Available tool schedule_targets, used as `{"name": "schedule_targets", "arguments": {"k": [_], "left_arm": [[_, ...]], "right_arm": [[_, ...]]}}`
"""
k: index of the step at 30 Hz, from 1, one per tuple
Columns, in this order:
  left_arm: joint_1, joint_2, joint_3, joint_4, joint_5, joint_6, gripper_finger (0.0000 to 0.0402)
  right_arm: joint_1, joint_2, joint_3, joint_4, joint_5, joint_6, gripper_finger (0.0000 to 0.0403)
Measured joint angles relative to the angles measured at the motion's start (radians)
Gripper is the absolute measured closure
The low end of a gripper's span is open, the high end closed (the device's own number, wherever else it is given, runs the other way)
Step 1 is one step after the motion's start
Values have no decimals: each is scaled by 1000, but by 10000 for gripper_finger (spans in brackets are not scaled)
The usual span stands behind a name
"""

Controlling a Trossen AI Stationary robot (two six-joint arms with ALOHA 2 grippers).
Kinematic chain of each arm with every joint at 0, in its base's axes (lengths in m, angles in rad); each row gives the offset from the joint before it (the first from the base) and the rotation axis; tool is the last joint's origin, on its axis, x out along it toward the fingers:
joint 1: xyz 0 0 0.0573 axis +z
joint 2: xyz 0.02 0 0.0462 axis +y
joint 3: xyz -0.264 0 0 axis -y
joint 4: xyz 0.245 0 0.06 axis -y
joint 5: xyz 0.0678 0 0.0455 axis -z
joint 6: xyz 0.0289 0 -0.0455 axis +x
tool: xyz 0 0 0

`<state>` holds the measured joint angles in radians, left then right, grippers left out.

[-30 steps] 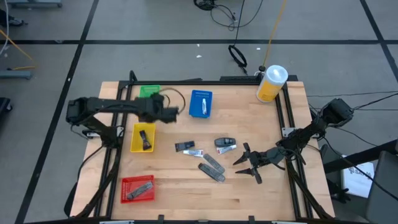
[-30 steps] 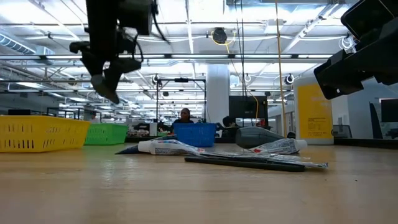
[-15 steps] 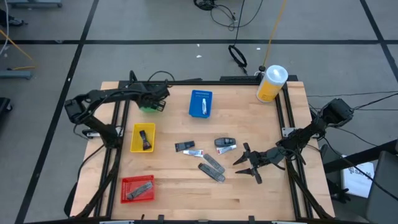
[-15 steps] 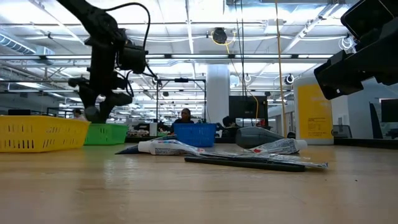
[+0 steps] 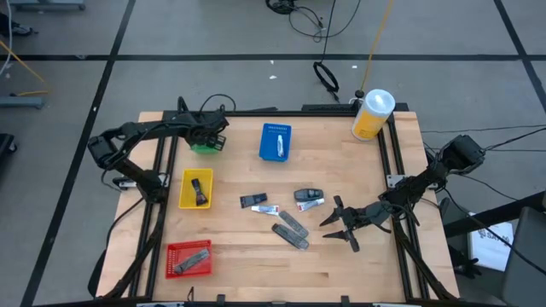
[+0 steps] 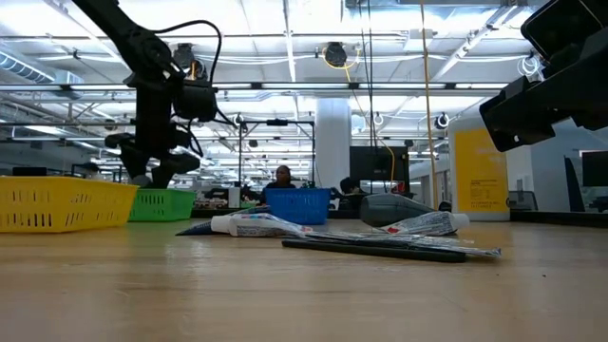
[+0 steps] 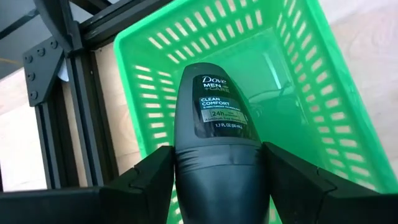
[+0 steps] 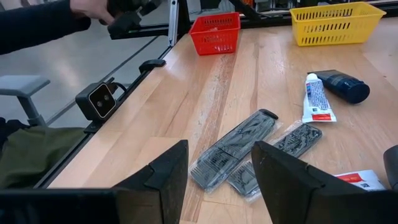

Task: Pick & Place Travel size toiletries
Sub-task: Put the black deodorant in the green bin, then put the white toothpaste in the blue basket

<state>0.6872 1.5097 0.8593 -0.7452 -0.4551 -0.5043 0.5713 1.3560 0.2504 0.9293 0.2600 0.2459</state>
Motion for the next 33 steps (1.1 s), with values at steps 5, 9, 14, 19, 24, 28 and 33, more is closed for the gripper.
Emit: {"name": "schedule_targets", "arguments": {"k": [5,9,14,19,24,28,33], "left_arm": [[0,0,0,0,19,29,185],[0,0,0,-1,38,42,170],[0,0,0,-11,39,49,133],[0,-14,0,-25,36,49,113],[-6,-92,0,-46,36,31,117],[-38,-190,0,-46,37,18,121],[-153,-326,0,-8,66,-1,119]], "right_arm": [[0,0,0,0,0,0,234],[0,0,0,0,0,0,234],[0,0,0,0,0,0,234],[0,0,0,0,0,0,234],[0,0,0,0,0,-5,234],[0,0,0,0,1,-17,234],[-1,0,0,1,1,-31,234]]}}
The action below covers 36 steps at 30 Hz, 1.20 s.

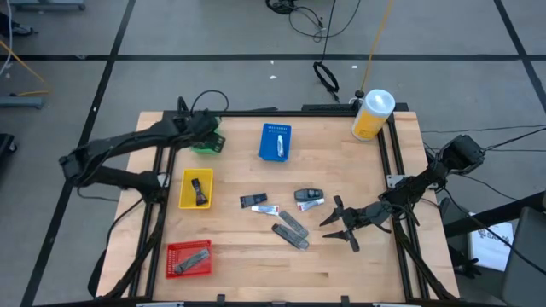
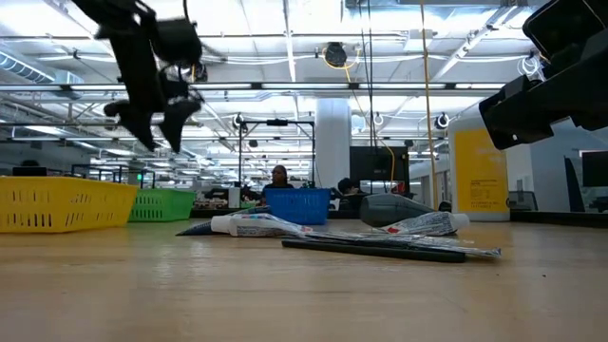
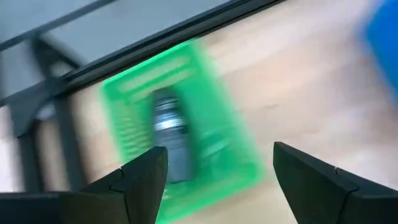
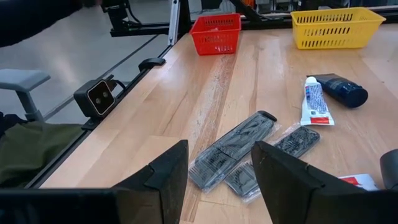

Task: Pick & Place Travel size toiletries
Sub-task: Put the white toothpaste in the blue basket

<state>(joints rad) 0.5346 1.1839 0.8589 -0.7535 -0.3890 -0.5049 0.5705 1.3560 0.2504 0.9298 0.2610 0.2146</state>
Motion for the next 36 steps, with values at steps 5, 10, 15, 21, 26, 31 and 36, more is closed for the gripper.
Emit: {"name": "schedule_targets", "arguments": {"k": [5,10,15,21,26,31,36], "left_arm": [[-220,-65,0,116,21,-23,119],[-481,-37,1,302,-34,-10,119],[-689,71,1,465,-158,44,119],[-798,244,0,561,-243,26,119],[-799,371,0,641,-249,-45,119],[-761,424,0,654,-250,-144,119],[-743,427,0,655,-249,-144,119]], "right_arm": [[-1,0,0,0,0,0,234],[-1,0,0,0,0,0,234],[-1,0,0,0,0,0,234],[-1,0,-1,13,0,0,234],[-1,0,-1,21,3,-3,234],[-2,0,-1,24,4,-18,234],[-2,0,-1,31,18,-25,234]]}}
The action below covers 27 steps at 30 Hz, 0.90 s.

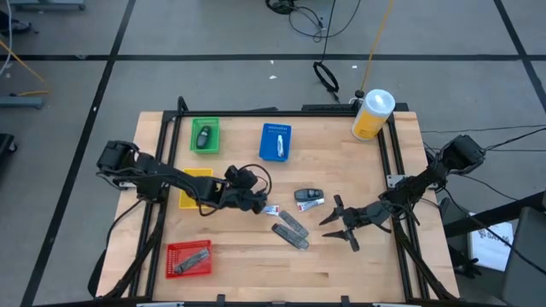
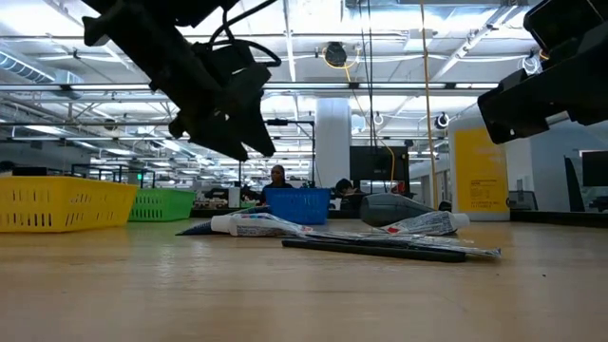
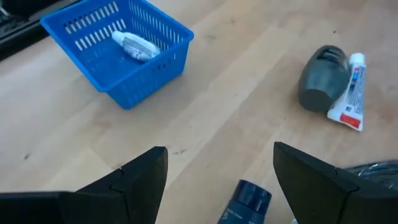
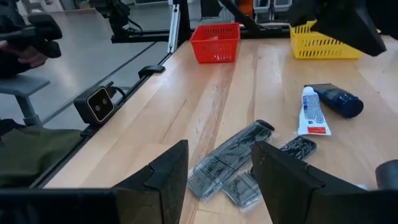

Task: Pick & Place Travel size toiletries
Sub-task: Put the white toothpaste in the blue basket

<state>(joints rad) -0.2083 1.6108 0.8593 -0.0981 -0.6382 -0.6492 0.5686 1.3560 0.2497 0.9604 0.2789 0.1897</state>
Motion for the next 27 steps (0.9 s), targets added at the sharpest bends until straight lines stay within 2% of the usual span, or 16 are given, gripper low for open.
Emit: {"name": "schedule_targets", "arguments": {"k": [3,9,17,23,27], "left_arm": [[-1,0,0,13,-20,41,119],[6,0,0,94,-50,179,119],[71,0,0,177,-53,312,119],[144,0,0,219,-57,366,119],[202,0,0,240,-91,391,119]], "right_arm": [[-4,0,0,0,36,-3,234],[-49,0,0,0,41,-19,234],[-176,0,0,14,59,-55,234],[-304,0,0,140,168,-182,234],[-422,0,1,275,166,-275,234]]}}
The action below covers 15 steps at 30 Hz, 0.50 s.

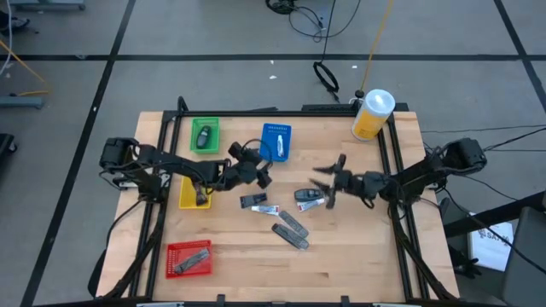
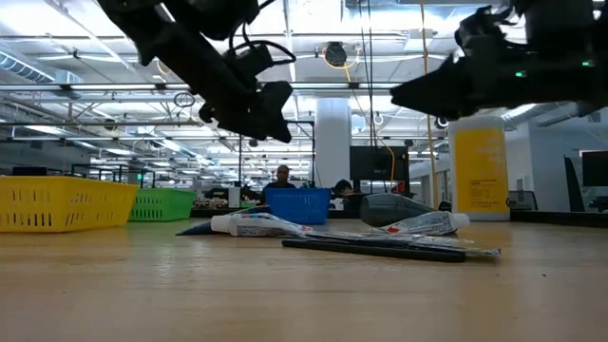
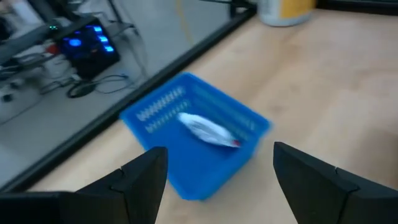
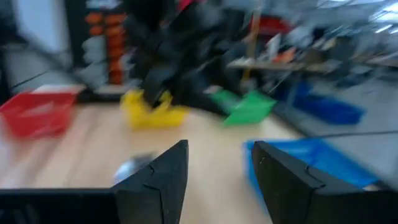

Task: Pick & Place Travel size toiletries
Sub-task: Put the white toothpaste in the blue basket

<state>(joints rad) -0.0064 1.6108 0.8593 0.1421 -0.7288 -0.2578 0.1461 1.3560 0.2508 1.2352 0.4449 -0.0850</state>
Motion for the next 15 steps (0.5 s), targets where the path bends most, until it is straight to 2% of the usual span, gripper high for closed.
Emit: {"name": "schedule_targets", "arguments": {"k": [3,6,10,15], "left_arm": [[57,0,0,1,-5,22,119],[118,0,0,5,21,57,119],[196,-2,0,39,135,106,119],[266,-2,0,88,261,165,119]], "right_arm": [[-94,0,0,41,-16,-42,234],[-199,0,0,40,-129,-48,234],[-316,0,0,39,-252,-5,234],[-380,0,0,30,-266,20,234]]}}
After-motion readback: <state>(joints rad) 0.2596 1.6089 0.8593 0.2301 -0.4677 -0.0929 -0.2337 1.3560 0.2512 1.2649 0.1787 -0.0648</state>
